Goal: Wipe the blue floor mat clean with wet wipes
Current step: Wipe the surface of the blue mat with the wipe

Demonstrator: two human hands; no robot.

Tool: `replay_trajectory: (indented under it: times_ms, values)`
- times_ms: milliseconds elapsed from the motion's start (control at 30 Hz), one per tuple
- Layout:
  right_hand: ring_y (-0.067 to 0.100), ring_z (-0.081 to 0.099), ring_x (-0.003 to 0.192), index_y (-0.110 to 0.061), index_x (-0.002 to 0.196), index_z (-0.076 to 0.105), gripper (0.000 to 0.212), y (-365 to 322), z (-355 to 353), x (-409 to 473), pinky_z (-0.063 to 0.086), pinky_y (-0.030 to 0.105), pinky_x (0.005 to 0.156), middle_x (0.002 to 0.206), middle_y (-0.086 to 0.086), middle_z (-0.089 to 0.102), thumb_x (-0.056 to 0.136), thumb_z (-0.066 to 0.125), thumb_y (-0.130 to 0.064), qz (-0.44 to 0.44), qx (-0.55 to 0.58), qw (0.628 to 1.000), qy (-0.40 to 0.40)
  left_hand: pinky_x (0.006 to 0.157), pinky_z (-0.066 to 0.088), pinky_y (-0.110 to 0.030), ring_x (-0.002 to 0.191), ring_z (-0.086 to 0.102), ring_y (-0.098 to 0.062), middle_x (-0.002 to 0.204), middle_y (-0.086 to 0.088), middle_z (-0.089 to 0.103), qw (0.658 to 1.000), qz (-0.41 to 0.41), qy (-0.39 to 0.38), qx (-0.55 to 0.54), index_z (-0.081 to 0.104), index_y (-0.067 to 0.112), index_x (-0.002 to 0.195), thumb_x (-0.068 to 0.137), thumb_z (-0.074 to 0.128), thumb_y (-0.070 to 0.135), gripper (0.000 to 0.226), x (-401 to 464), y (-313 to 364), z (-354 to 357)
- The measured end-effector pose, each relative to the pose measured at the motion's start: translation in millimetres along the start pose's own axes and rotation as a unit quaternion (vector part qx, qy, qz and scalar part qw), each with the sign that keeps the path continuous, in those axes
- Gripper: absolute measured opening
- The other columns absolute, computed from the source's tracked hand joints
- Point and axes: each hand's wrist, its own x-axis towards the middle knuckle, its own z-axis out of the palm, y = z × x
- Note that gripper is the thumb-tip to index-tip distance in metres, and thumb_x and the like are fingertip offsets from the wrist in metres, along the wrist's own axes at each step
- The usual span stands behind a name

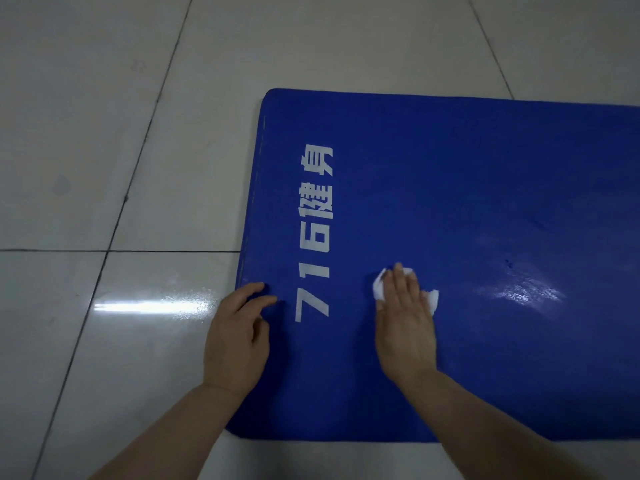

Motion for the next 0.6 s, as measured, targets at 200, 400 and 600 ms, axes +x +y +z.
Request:
replay_trajectory:
  times_ms: [200, 400, 600]
  values:
    - [0.029, 0.044, 0.132, -0.009, 0.133, 0.053, 0.057, -98.5, 16.9, -49.6, 0.032, 0.045, 0.108, 0.143, 0.011, 0.048, 0.081, 0.037, -0.023, -0.206, 0.02, 0.976, -0.066, 0.097, 0.043, -0.034, 0.108, 0.056, -0.021, 0.118, -0.008, 0.061, 0.999, -0.021, 0.031, -0.015, 0.07, 0.005, 0.105, 0.079, 0.055, -0.019, 0.038, 2.4, 3.5, -5.1]
    - [0.024, 0.04, 0.135, -0.013, 0.141, 0.045, 0.061, -46.5, 9.5, -32.8, 0.027, 0.038, 0.112, 0.145, 0.009, 0.045, 0.079, 0.046, -0.012, -0.337, -0.062, 0.934, -0.097, 0.096, 0.043, -0.033, 0.109, 0.055, -0.019, 0.12, -0.005, 0.06, 0.999, -0.015, 0.022, -0.021, 0.07, 0.007, 0.105, 0.082, 0.053, -0.015, 0.036, -8.0, 2.1, -6.4]
    - [0.033, 0.05, 0.126, 0.0, 0.129, 0.056, 0.074, -28.0, -3.2, -17.2, 0.036, 0.046, 0.101, 0.136, 0.017, 0.053, 0.059, 0.081, -0.001, -0.076, -0.021, 0.995, -0.058, 0.096, 0.038, -0.023, 0.108, 0.055, -0.016, 0.121, -0.001, 0.058, 0.999, -0.044, 0.014, -0.015, 0.07, 0.01, 0.105, 0.081, 0.055, -0.016, 0.039, -16.7, -1.8, -15.8]
